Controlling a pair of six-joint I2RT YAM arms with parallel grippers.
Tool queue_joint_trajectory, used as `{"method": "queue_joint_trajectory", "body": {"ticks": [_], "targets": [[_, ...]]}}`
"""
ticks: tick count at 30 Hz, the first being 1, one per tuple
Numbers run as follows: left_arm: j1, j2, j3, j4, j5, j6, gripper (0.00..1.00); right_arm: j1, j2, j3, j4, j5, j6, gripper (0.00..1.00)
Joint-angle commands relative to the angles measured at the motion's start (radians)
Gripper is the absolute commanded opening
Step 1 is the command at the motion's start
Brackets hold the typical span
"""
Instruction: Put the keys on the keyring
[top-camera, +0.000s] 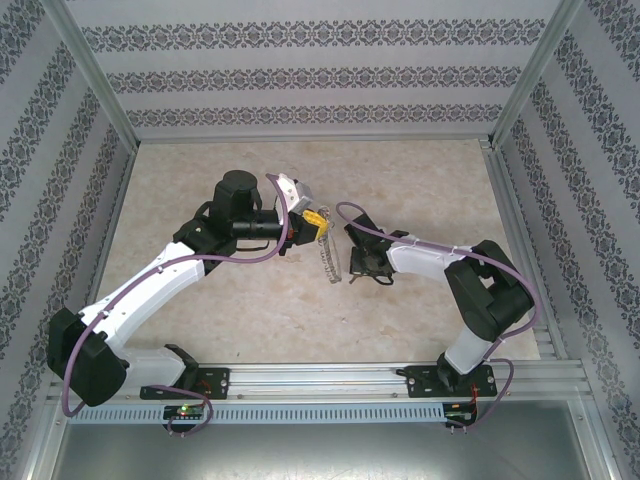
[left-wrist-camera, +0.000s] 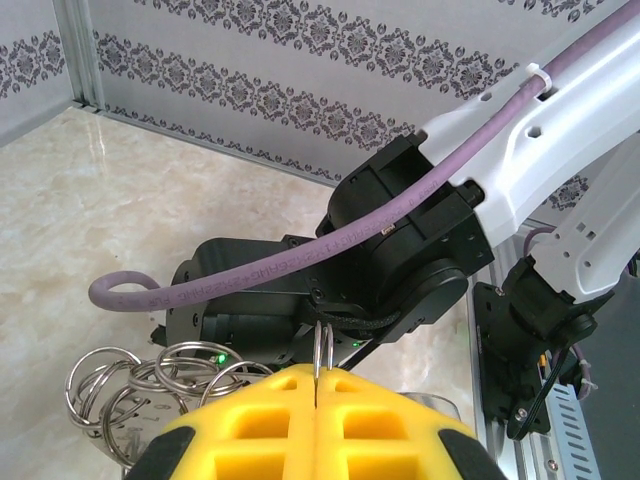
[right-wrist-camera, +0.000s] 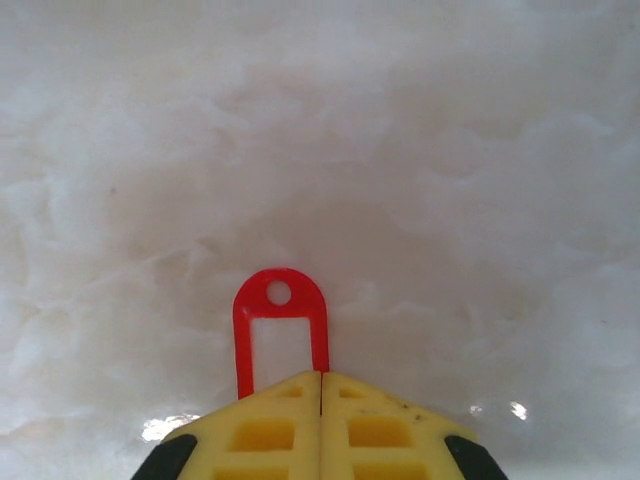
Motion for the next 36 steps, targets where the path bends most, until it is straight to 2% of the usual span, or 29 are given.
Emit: {"method": "queue_joint_trajectory", "body": {"ticks": [1,9,10,11,12,13,29,33,36], "targets": [[-0.008,-0.031,-0.005,0.066,0.018,-0.006,0.0,0.015,0.006,0.013,0.01,-0.041,-0.019,0.0],[-0.006,-0.03,-0.005,0.07,0.019,-0.012,0.0,0.011,-0.041,0.004,0.02,-0.052,-0.034,0.0],[-0.006,-0.03,-0.005,0.071,0.02,-0.014,0.0,0.009,-0.039,0.003,0.022,-0.059,-0.037,0.14],[-0.006,-0.03,-0.006,0.074,0.02,-0.015,0.0,0.007,-0.041,-0.002,0.026,-0.059,-0.039,0.35],[-0.007,-0.03,-0.006,0.075,0.02,-0.015,0.0,0.008,-0.045,-0.009,0.032,-0.057,-0.038,0.45],[-0.006,-0.03,-0.007,0.074,0.02,-0.016,0.0,0.006,-0.054,-0.016,0.037,-0.056,-0.038,0.48],[-0.006,-0.031,-0.006,0.07,0.018,-0.012,0.0,-0.003,-0.057,-0.082,0.102,-0.133,-0.081,0.52],[-0.006,-0.034,-0.004,0.066,0.017,-0.011,0.0,0.004,-0.036,-0.085,0.113,-0.144,-0.085,0.47],[-0.006,-0.034,-0.002,0.065,0.017,-0.008,0.0,0.011,-0.029,-0.086,0.117,-0.147,-0.089,0.36]]}}
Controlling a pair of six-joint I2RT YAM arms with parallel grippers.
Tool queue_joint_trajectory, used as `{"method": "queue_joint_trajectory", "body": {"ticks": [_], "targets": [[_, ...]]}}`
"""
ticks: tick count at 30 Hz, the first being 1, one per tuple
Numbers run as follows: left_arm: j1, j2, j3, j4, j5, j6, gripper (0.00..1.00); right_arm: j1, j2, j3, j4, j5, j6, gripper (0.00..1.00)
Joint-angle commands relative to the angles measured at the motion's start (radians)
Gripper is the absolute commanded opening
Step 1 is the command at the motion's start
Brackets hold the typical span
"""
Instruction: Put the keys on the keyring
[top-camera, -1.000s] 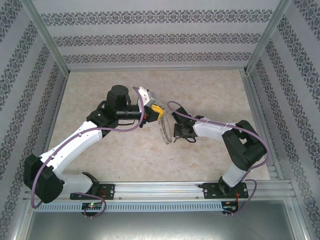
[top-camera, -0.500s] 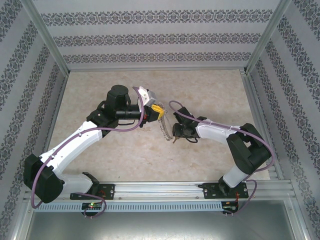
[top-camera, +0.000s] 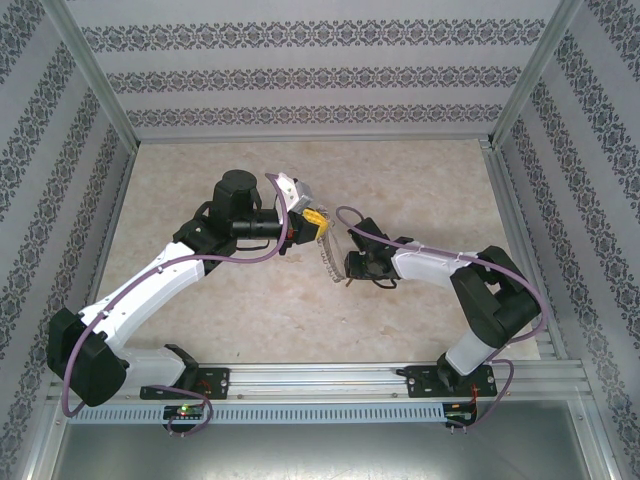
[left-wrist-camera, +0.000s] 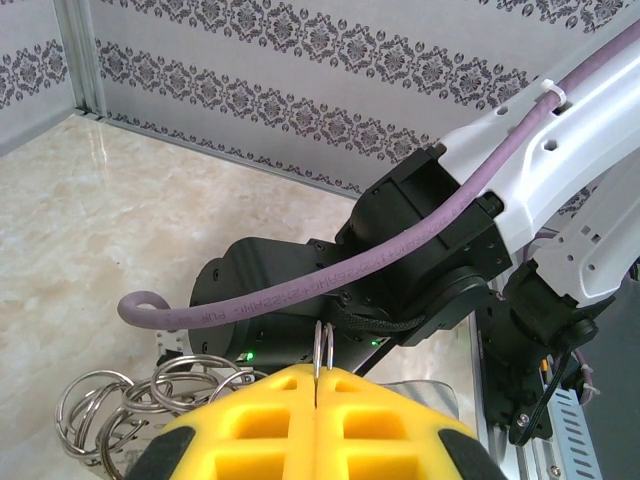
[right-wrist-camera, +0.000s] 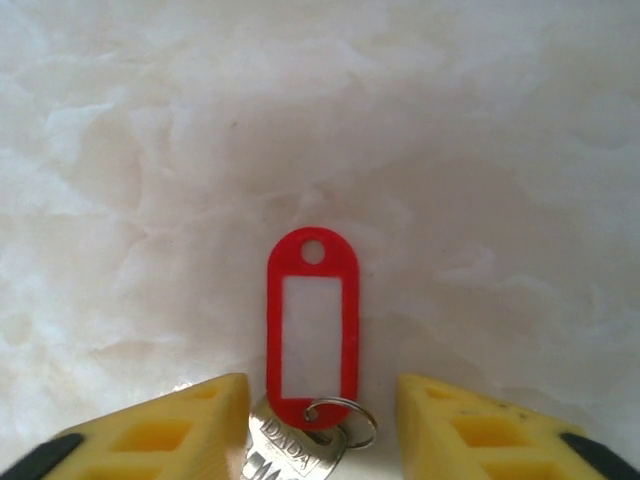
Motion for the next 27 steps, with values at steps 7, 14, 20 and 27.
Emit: {"method": "queue_joint_trajectory", "body": {"ticks": [7,14,20,27], "targets": [[-0.006,-0.029,0.007,0.046,0.019,-0.001,0.0,0.01,0.0,-0.024,0.007,-0.017,-0.018,0.11],[-0.007,-0.025,0.013,0.046,0.018,-0.001,0.0,0.009,-0.056,-0.027,-0.011,-0.011,-0.021,0.0],[-0.006,-0.026,0.011,0.044,0.02,-0.003,0.0,0.002,-0.101,-0.027,-0.019,-0.018,-0.046,0.0],[-0.006,-0.027,0.009,0.046,0.02,-0.003,0.0,-0.04,-0.2,-0.061,0.044,-0.113,-0.1,0.0]]}}
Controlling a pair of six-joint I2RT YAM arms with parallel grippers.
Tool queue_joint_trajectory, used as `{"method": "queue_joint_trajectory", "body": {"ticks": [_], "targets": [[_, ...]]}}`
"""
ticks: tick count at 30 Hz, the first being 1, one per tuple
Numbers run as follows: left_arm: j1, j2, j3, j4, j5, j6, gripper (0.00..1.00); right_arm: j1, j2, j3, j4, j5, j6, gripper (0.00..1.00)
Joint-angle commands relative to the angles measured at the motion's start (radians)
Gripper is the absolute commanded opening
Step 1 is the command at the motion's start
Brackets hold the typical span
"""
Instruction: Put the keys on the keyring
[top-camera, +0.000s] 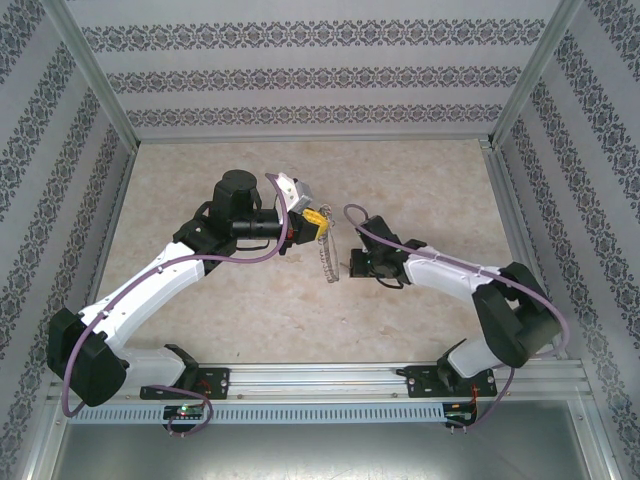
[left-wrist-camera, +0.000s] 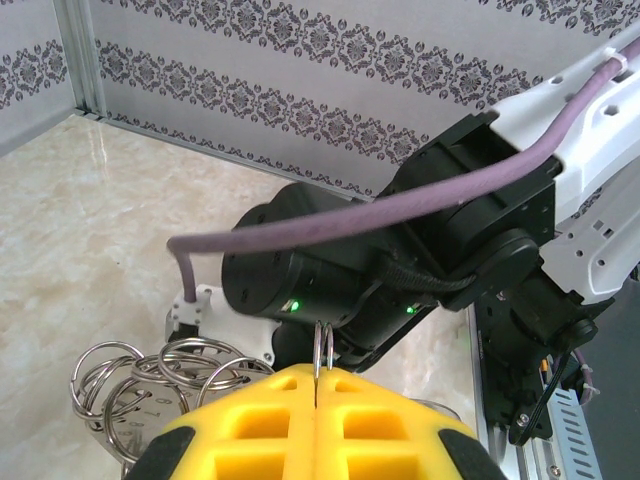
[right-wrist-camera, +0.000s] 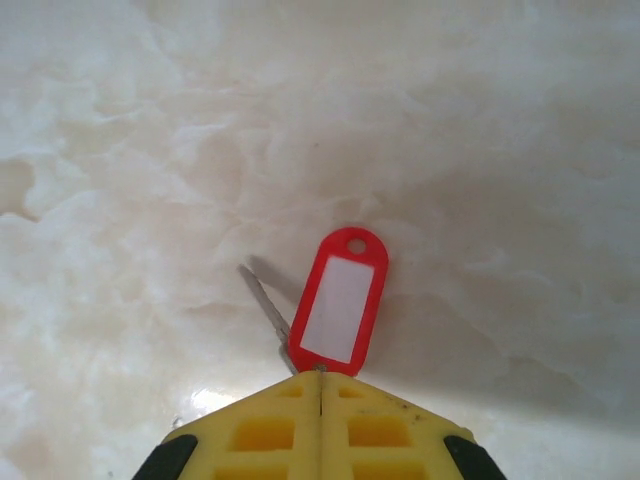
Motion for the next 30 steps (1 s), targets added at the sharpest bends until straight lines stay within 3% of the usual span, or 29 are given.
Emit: {"method": "queue_joint_trajectory", "body": {"ticks": [1,10,21,30], "targets": [[-0.006,-0.028,0.007,0.047,0.019,-0.004,0.0,-0.029,-0.068,-0.03,0.049,-0.074,-0.045,0.0],[-0.006,-0.03,0.004,0.048,0.018,-0.006,0.0,-0.15,-0.192,-0.109,0.156,-0.253,-0.013,0.0],[-0.005,-0.032,-0.004,0.048,0.017,0.0,0.0,-0.218,-0.344,-0.172,0.272,-0.421,-0.012,0.0],[-0.008,-0.022,-0.002,0.021,-0.006,0.049,0.0,-0.247,-0.538,-0.138,0.255,-0.457,-0.029,0.0]]}}
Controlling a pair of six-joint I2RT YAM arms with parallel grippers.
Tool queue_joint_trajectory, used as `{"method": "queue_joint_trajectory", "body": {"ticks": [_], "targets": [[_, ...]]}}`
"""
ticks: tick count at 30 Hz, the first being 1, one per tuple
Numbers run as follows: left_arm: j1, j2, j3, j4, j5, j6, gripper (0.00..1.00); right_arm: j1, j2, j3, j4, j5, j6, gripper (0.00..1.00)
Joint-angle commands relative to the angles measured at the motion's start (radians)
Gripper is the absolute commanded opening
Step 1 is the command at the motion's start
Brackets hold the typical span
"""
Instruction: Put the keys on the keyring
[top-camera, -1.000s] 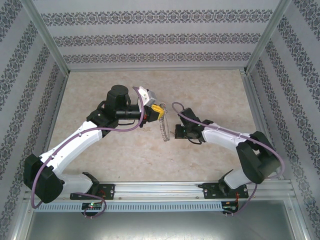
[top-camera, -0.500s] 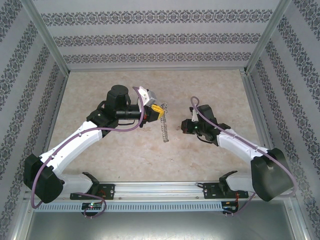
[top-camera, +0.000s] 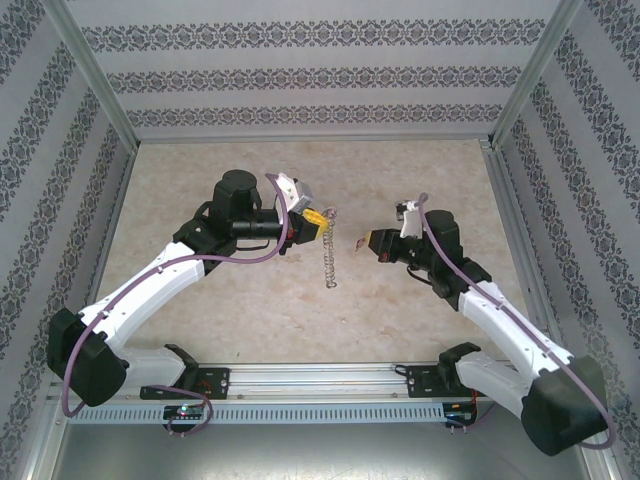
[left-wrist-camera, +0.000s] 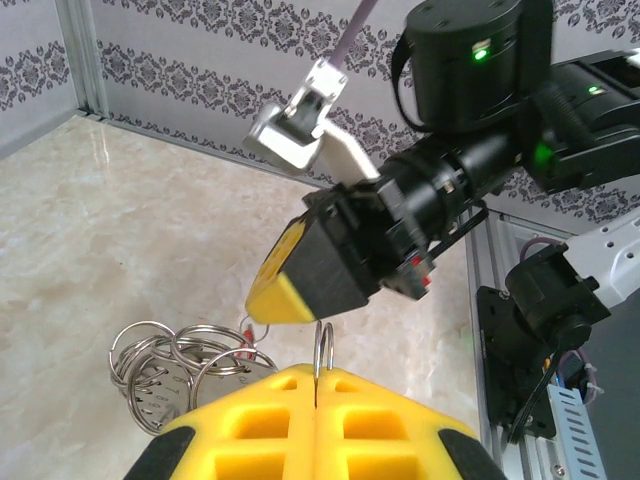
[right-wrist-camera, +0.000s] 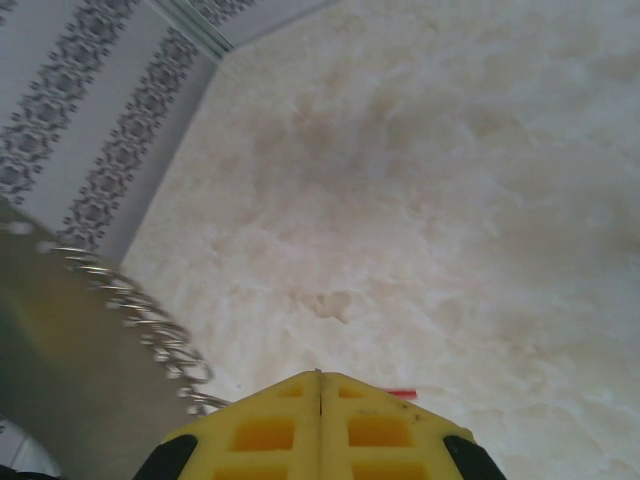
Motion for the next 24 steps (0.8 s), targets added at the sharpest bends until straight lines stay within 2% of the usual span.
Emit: {"method": "queue_joint_trajectory", "body": {"ticks": [1,9,13,17,24], "targets": [[-0.008,-0.018,0.002,0.016,-0.009,0.047,0.0,-0.013,-0.058,0.029,0.023,-0.031,-0.015,0.0],[-0.017,0.004,0.022,-0.006,-0.088,0.114,0.0,-0.017,-0.129,0.078,0.014,-0.026,-0.028,0.0],[-0.024,0.0,-0.027,0.089,-0.085,0.17,0.0,-0.017,-0.145,0.107,0.019,-0.014,-0.024,0.0],[-0.031,0.004,-0.051,0.154,-0.136,0.202,0.0,-0.017,-0.148,0.135,0.019,-0.011,-0.023,0.0],[-0.034,0.03,-0.024,0.178,-0.158,0.196,0.0,0.037,-0.143,0.17,0.019,0.014,-0.087,0.0]]}}
